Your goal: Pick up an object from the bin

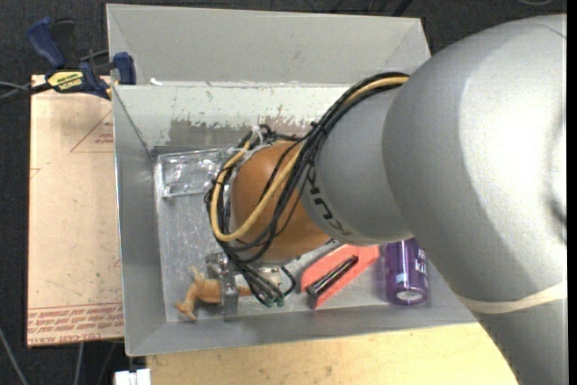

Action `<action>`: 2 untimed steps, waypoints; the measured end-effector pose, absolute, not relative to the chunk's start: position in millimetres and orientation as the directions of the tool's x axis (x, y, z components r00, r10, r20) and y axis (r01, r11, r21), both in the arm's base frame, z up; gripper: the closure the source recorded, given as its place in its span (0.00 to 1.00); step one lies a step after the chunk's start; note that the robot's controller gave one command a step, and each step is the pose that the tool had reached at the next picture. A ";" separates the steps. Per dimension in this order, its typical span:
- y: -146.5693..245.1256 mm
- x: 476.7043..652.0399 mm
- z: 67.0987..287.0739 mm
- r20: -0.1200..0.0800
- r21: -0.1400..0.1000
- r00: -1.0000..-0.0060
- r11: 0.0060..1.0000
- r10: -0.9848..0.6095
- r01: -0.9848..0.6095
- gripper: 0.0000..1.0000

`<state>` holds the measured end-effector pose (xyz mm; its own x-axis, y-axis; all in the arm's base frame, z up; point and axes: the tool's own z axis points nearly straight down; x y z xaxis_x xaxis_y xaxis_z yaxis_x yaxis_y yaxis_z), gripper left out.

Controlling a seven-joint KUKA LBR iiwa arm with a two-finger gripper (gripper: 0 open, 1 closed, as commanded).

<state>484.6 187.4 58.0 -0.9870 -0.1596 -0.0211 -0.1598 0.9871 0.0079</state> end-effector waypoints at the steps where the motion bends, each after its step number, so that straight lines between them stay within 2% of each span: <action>1: 186.8 482.3 59.2 -0.014 0.007 -0.988 0.988 -0.156 -0.156 1.00; 2: 186.0 480.0 64.4 -0.005 0.005 -0.988 0.988 -0.154 -0.154 1.00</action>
Offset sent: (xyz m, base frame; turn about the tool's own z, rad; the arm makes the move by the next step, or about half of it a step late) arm 0.0000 0.0000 0.0576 0.0000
